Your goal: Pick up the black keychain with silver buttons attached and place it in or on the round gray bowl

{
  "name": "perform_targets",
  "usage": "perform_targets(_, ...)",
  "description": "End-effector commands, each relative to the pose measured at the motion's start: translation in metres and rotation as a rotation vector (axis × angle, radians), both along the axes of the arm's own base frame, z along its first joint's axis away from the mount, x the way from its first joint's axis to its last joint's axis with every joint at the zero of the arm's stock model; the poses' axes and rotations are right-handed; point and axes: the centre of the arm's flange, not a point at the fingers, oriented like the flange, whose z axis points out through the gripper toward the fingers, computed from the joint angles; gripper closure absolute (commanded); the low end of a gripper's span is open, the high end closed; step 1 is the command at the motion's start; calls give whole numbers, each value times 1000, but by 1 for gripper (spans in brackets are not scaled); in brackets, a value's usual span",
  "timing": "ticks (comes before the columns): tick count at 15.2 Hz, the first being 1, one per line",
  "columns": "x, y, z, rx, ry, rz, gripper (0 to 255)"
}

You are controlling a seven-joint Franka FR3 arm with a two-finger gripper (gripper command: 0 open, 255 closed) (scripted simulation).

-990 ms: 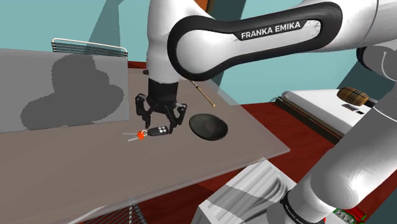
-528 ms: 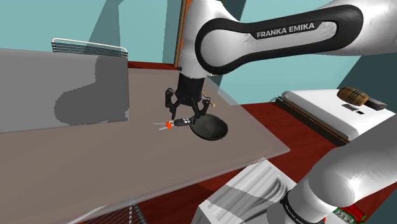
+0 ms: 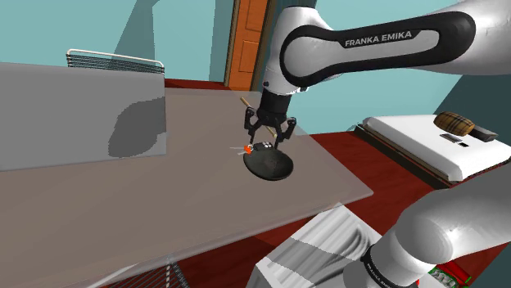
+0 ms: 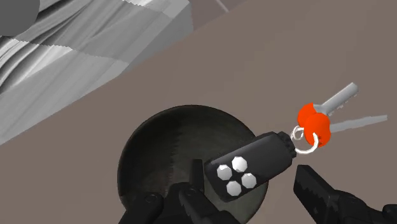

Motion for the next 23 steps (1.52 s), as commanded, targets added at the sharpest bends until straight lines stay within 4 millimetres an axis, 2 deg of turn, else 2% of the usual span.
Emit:
perform_targets(1, 4, -27, 0, 0, 0, 2, 255)
perform_targets(6, 6, -93, 3, 0, 0, 2, 255)
perform_targets(7, 6, -112, 4, 0, 0, 2, 255)
perform_targets(23, 6, -112, -81, 0, 0, 2, 255)
